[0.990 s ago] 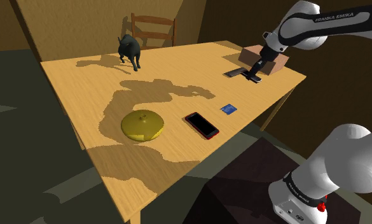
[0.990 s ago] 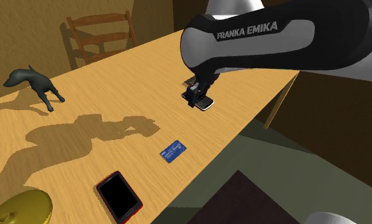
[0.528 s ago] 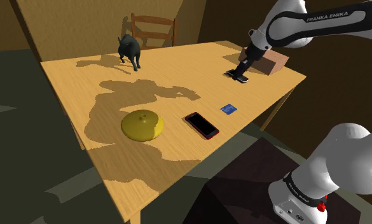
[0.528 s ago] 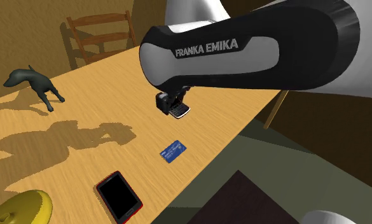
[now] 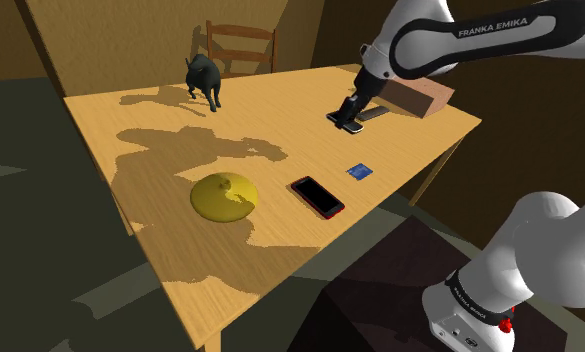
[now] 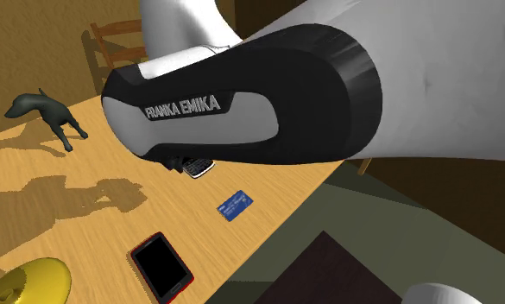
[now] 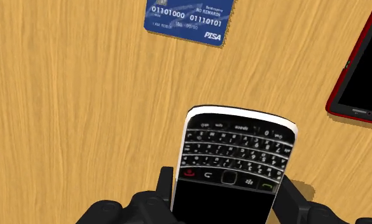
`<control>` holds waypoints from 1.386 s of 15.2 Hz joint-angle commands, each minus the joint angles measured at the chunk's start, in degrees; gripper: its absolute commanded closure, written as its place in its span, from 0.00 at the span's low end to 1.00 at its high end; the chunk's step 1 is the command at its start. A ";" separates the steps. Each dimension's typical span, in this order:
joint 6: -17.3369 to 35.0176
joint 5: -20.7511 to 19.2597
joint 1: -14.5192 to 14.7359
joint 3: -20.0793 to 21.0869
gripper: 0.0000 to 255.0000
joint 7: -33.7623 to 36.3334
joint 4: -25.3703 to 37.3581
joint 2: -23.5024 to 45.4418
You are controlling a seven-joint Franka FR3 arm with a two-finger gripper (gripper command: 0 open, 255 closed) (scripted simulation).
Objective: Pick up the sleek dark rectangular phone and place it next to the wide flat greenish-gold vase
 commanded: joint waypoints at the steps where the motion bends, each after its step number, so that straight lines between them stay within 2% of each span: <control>1: -0.16 0.22 1.09 1.83 1.00 2.81 1.26 1.14; 11: -0.84 0.52 6.41 9.35 1.00 15.35 11.88 11.44; 21: -4.87 -1.34 11.70 14.38 1.00 26.47 29.34 25.40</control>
